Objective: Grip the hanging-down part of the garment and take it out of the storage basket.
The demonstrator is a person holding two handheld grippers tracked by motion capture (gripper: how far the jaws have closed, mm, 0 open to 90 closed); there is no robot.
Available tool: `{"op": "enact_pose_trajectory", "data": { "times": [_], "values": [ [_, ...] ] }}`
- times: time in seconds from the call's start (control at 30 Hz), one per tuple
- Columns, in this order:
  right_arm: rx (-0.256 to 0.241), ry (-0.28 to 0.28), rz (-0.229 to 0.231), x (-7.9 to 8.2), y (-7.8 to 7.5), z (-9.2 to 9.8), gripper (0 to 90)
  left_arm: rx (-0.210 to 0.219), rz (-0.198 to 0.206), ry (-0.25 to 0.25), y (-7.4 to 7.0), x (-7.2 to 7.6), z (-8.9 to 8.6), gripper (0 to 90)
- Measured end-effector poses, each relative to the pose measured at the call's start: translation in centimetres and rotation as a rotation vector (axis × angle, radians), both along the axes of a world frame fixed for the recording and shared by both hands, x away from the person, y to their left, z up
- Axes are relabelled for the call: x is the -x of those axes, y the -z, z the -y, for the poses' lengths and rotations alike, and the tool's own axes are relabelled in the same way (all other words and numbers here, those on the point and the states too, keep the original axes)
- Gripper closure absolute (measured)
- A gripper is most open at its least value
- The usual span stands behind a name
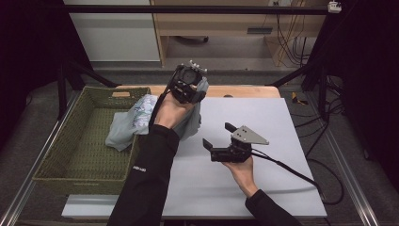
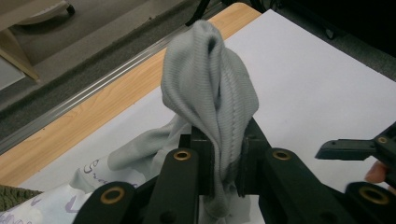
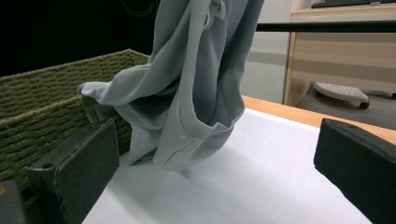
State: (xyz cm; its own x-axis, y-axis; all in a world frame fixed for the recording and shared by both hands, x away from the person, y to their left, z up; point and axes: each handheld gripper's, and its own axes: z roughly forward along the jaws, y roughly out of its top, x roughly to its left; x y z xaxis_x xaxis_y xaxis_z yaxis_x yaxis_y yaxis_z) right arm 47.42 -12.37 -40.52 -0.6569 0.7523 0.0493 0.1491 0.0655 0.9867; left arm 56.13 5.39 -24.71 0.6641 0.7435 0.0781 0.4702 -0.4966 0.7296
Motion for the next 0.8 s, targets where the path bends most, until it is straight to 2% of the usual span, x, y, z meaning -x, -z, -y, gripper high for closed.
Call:
{"op": "enact_pose_trajectory", "data": {
  "times": [0.1,0.13,0.33,0.37,0.4,0.43,0.47,0.53,0.57,0.63,0.77,0.8],
  "values": [
    [0.007,0.003,-0.007,-0.7,0.1,-0.8,0.5,-0.012,0.000,0.005,-0.1,0.0,-0.1,79.3],
    [0.009,0.000,-0.001,-0.9,0.2,-0.9,0.5,0.000,0.001,0.001,0.0,0.0,-0.1,79.3],
    [0.018,0.000,-0.017,-2.0,0.5,-2.4,0.7,-0.004,0.003,0.002,-0.3,0.1,-0.2,79.3],
    [0.027,-0.008,0.001,-2.5,0.5,-2.8,0.7,-0.004,0.005,0.001,-0.3,0.1,-0.2,79.3],
    [0.027,-0.008,0.001,-2.5,0.5,-2.8,0.7,-0.004,0.006,0.002,-0.3,0.1,-0.2,79.3],
    [0.005,-0.008,-0.003,-3.0,0.6,-3.0,1.0,-0.009,0.004,0.005,-0.4,0.1,-0.3,79.3],
    [0.010,-0.004,-0.002,-3.3,0.6,-3.0,1.2,-0.005,0.006,0.003,-0.3,0.1,-0.3,79.3],
    [0.011,0.009,-0.028,-3.7,0.6,-3.2,2.0,-0.018,0.000,0.009,-0.4,0.1,-0.5,79.3],
    [0.024,0.003,-0.020,-4.0,0.7,-3.2,2.1,-0.031,-0.001,0.016,-0.4,0.0,-0.5,79.3],
    [0.012,0.003,-0.034,-4.4,0.8,-3.5,2.5,-0.014,0.001,0.007,-0.3,0.0,-0.4,79.3],
    [0.038,-0.005,-0.023,-4.9,1.2,-4.0,2.7,-0.011,-0.001,0.003,-0.2,0.0,-0.3,79.3],
    [0.036,-0.004,-0.039,-5.0,1.4,-4.2,3.0,-0.012,-0.001,0.001,-0.2,0.0,-0.3,79.3]
  ]
}}
